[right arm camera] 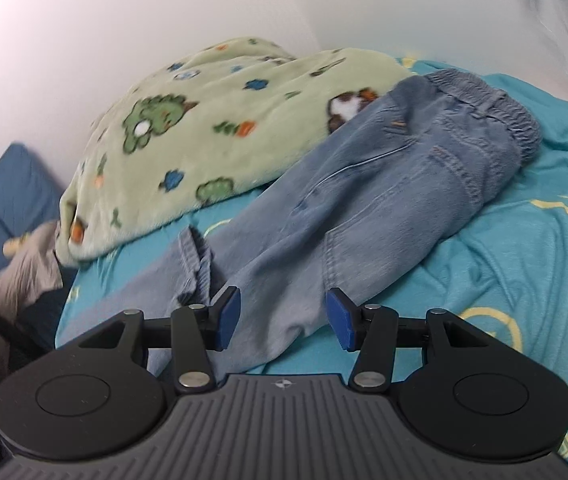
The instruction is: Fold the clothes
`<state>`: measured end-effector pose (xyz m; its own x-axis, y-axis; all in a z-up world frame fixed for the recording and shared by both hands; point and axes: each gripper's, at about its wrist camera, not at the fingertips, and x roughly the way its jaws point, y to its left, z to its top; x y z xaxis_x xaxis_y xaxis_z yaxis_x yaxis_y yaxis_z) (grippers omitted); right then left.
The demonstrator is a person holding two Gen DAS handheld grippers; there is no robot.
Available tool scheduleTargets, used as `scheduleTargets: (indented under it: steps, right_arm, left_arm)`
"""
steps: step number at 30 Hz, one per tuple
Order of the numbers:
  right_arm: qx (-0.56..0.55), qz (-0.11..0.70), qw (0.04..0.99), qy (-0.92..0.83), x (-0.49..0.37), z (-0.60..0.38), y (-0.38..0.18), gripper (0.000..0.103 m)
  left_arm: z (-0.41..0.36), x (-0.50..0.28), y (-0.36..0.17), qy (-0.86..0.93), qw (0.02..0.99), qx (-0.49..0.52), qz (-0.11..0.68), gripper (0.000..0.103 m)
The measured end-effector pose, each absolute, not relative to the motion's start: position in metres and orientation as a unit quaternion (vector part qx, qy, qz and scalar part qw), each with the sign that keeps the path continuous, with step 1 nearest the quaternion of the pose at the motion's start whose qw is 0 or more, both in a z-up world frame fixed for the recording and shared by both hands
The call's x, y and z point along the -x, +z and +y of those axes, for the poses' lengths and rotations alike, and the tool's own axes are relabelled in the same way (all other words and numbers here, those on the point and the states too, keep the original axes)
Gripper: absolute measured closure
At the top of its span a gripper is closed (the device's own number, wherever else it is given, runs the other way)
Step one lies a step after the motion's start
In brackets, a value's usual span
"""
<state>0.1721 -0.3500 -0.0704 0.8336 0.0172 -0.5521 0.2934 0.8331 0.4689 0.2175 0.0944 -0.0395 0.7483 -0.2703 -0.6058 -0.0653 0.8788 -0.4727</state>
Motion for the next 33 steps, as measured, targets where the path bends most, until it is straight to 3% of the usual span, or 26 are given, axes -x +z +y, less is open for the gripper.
scheduleTargets:
  steps: [4,12,25,33]
  right_arm:
    - [-0.258,0.289,0.919,-0.071,-0.175,-0.339,-0.074,0.052]
    - [-0.24,0.321,0.913,-0.077,-0.184,-0.327,-0.087,0.052]
    - [-0.252,0.349,0.9,-0.067,-0.194,-0.312,-0.095,0.052]
    - [-0.264,0.349,0.897,-0.064,-0.196,-0.311,-0.096,0.052]
  left_arm:
    - [0.176,-0.22,-0.057,0.005,0.857,0.378,0.349,0.045]
    - [0.265,-0.206,-0.108,0.085,0.762,0.54,0.347,0.047]
    - [0.274,-0.229,-0.149,0.076,0.73,0.595,0.328,0.047]
    - [0.281,-0.251,-0.162,0.098,0.751,0.592,0.277,0.047]
